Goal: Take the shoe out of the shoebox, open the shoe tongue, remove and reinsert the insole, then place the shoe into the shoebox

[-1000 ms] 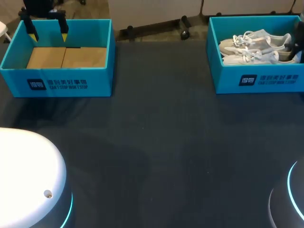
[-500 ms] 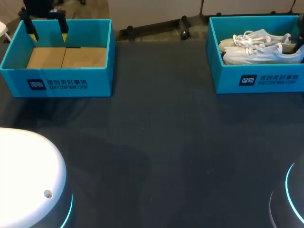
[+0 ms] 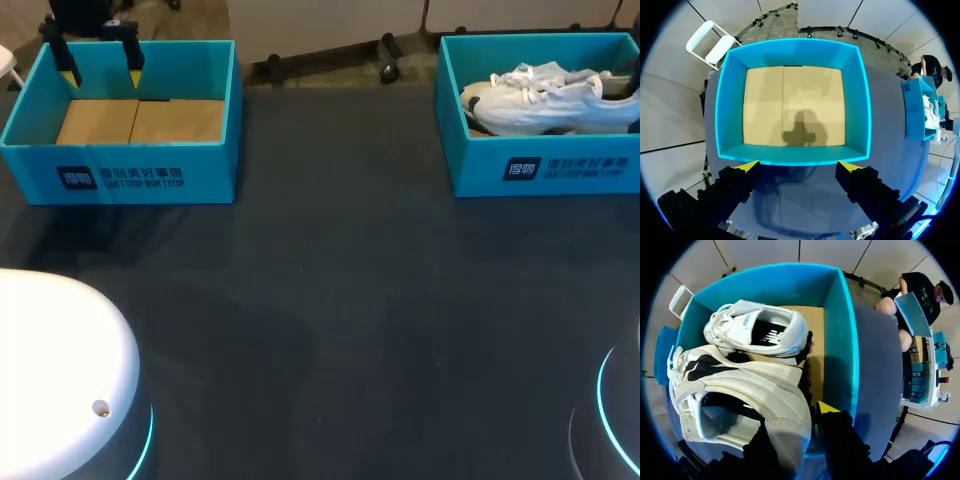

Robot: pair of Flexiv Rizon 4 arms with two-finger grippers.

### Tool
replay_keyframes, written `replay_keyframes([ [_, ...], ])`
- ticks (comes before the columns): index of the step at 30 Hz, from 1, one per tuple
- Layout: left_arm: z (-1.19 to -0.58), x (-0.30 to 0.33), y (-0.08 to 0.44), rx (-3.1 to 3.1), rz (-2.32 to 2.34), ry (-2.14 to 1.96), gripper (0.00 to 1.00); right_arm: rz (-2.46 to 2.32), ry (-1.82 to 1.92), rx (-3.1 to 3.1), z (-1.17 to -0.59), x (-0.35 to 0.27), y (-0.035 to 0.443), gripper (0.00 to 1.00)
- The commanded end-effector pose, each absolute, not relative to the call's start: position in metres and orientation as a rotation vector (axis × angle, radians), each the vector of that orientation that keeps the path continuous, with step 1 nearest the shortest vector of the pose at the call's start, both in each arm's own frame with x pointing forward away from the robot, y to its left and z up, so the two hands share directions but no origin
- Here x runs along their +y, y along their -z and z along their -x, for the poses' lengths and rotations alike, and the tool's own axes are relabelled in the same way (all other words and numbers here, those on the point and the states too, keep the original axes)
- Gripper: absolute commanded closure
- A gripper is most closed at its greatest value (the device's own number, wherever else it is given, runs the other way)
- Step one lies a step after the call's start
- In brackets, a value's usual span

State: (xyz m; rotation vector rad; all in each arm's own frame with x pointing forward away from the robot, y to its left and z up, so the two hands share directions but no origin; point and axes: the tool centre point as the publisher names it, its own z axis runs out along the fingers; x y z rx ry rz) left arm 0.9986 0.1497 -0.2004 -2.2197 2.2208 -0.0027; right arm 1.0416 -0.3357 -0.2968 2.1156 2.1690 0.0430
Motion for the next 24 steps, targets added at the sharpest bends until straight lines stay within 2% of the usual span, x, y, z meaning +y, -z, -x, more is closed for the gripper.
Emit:
replay_keyframes([
  [1,-0.999,0.15,0.2,2.221,2.22,0.002,0.0,-2.099,-0.058,2.174,-1.032,-0.337,0.273,1.0],
  [14,-0.999,0.15,0.2,2.221,2.22,0.002,0.0,-2.109,0.114,2.145,-1.024,-0.329,0.213,1.0],
  [17,-0.999,0.15,0.2,2.221,2.22,0.002,0.0,-2.109,0.143,2.114,-1.016,-0.323,0.186,1.0],
  [24,-0.999,0.15,0.2,2.221,2.22,0.002,0.0,-2.11,0.168,2.102,-0.987,-0.298,0.158,1.0],
])
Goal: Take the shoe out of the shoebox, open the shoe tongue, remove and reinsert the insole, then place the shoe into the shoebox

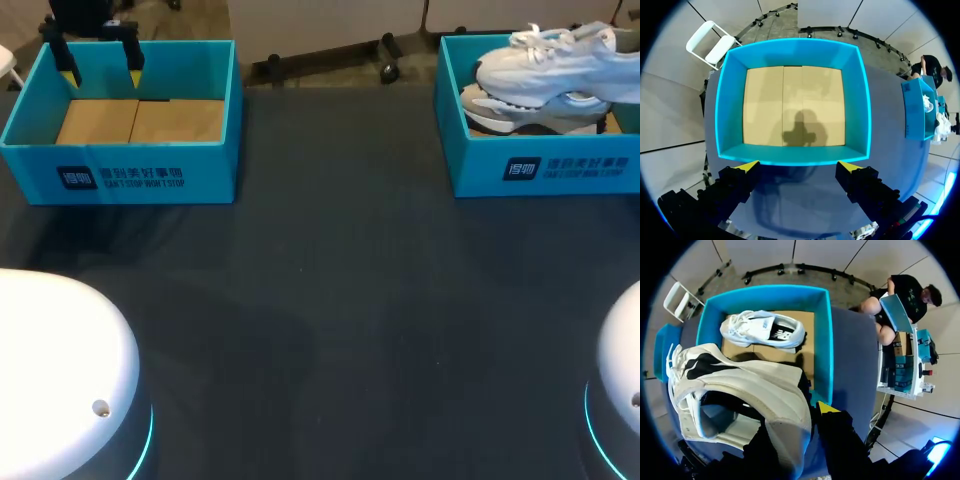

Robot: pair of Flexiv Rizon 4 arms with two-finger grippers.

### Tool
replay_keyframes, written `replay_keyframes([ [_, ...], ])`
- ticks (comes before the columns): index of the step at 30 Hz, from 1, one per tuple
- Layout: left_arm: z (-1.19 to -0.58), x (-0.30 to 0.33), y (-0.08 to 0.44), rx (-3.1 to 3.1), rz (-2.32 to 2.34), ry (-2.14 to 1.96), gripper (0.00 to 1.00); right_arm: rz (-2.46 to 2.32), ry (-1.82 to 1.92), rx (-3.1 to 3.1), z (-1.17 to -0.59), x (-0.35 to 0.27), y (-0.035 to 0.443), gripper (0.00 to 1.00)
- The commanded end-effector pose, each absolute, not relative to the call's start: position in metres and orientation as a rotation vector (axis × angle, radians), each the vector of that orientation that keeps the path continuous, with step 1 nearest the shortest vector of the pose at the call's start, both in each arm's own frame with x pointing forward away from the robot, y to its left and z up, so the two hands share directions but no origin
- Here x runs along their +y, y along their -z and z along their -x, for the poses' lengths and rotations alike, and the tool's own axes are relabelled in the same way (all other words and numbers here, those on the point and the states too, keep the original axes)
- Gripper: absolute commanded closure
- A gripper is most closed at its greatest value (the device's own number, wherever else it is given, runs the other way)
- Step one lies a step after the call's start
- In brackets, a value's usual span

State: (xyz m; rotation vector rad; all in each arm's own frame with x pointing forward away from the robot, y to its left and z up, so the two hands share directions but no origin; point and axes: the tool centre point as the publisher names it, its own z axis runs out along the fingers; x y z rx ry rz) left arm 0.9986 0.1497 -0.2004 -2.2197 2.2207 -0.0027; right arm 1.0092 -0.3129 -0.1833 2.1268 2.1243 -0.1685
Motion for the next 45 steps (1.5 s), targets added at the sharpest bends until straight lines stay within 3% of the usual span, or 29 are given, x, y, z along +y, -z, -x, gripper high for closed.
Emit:
replay_keyframes([
  [1,-0.999,0.15,0.2,2.221,2.22,0.002,0.0,-2.112,0.168,2.101,-0.982,-0.295,0.155,1.0],
  [12,-0.999,0.15,0.2,2.221,2.22,0.002,0.0,-2.134,0.118,2.074,-0.913,-0.235,0.134,1.0],
  [29,-0.999,0.15,0.2,2.221,2.22,0.002,0.0,-2.145,0.12,2.052,-0.821,-0.141,0.144,1.0],
  [45,-0.999,0.15,0.2,2.221,2.22,0.002,0.0,-2.153,0.121,2.056,-0.818,-0.138,0.144,1.0],
])
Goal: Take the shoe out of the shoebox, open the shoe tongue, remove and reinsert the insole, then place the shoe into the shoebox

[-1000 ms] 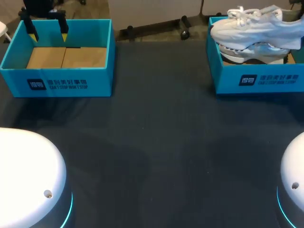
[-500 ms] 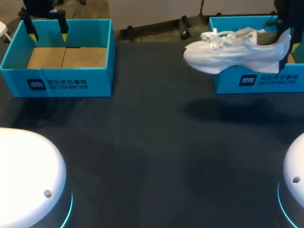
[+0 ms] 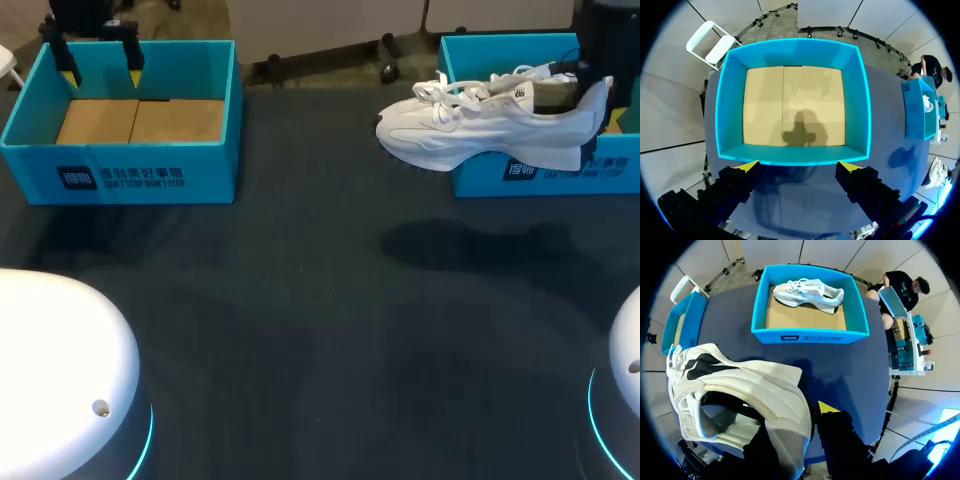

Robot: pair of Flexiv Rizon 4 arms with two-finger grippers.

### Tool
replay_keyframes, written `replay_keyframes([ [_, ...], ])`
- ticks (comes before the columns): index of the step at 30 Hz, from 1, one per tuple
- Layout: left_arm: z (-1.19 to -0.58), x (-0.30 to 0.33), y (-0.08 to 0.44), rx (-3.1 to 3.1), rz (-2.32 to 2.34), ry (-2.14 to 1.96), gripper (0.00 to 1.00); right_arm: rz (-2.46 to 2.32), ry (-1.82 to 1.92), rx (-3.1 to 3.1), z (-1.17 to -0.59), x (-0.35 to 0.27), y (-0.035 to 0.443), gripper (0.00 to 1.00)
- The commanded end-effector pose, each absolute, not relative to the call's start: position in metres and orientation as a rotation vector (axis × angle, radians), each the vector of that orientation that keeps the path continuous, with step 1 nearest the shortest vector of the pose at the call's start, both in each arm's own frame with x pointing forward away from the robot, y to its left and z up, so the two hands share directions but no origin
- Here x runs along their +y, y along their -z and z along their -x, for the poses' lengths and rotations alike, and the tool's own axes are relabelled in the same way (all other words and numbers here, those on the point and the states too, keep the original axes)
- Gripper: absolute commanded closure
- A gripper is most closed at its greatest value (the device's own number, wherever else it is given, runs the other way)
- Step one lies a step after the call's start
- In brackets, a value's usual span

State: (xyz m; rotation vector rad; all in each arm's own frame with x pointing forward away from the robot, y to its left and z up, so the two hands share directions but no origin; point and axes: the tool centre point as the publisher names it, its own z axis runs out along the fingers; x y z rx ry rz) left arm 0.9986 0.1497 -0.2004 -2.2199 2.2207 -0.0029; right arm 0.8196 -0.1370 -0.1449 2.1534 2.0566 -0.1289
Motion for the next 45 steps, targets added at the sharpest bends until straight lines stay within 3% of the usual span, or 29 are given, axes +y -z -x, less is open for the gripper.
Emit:
replay_keyframes([
  [1,-0.999,0.15,0.2,2.221,2.22,0.002,0.0,-2.144,0.123,2.071,-0.82,-0.129,0.148,1.0],
  [22,-0.999,0.15,0.2,2.221,2.22,0.002,0.0,-2.177,0.047,2.222,-0.73,-0.017,0.236,1.0],
  [41,-0.999,0.15,0.2,2.221,2.22,0.002,0.0,-2.177,0.047,2.222,-0.73,-0.017,0.236,1.0],
  [45,-0.999,0.15,0.2,2.221,2.22,0.002,0.0,-2.128,0.078,2.268,-0.72,0.008,0.258,1.0],
])
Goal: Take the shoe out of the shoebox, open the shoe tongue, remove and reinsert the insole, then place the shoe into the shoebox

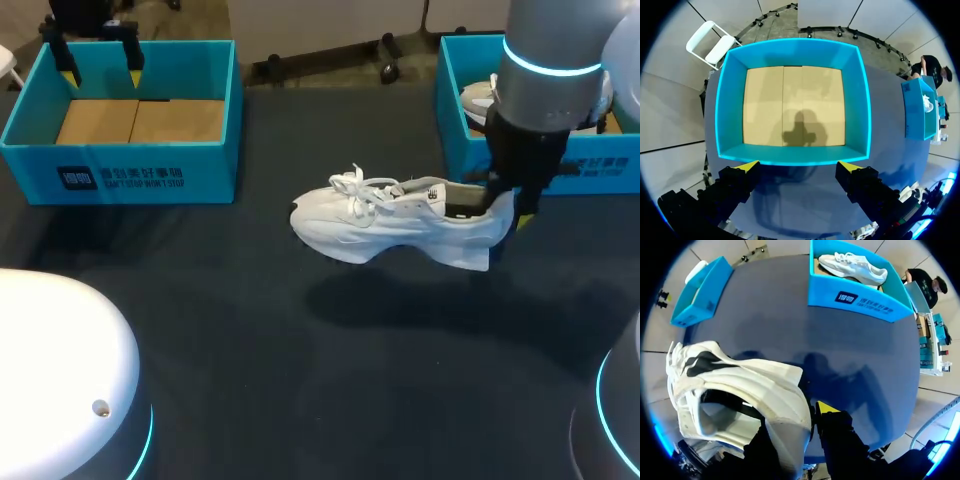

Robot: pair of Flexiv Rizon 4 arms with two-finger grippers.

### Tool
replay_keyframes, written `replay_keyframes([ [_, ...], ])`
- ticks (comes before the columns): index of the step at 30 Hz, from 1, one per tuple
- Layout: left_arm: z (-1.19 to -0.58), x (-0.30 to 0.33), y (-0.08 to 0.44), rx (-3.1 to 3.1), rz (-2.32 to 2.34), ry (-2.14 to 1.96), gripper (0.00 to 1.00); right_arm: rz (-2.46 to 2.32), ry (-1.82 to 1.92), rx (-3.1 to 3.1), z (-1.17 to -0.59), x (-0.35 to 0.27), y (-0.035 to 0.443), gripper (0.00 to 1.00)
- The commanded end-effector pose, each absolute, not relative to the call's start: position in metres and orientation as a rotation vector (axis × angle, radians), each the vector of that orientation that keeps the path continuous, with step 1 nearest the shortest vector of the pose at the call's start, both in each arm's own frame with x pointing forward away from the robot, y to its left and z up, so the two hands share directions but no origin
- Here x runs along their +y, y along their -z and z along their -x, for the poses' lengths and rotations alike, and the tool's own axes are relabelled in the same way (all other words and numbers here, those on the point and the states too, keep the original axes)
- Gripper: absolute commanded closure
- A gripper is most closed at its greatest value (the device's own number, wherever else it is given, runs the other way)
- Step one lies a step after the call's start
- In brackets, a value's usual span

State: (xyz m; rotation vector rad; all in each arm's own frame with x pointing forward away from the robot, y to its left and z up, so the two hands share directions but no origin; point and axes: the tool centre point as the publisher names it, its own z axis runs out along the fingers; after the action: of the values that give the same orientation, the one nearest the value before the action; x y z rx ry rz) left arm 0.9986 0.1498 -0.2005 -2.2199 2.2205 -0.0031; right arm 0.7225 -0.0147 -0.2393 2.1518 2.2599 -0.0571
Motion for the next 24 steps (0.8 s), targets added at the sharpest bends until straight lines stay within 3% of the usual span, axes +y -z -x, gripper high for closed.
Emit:
replay_keyframes([
  [1,-0.999,0.15,0.2,2.221,2.22,0.002,0.0,-2.113,0.083,2.276,-0.718,0.013,0.262,1.0],
  [24,-0.999,0.15,0.2,2.221,2.22,0.002,0.0,-2.053,0.093,2.369,-0.675,0.065,0.346,1.0],
])
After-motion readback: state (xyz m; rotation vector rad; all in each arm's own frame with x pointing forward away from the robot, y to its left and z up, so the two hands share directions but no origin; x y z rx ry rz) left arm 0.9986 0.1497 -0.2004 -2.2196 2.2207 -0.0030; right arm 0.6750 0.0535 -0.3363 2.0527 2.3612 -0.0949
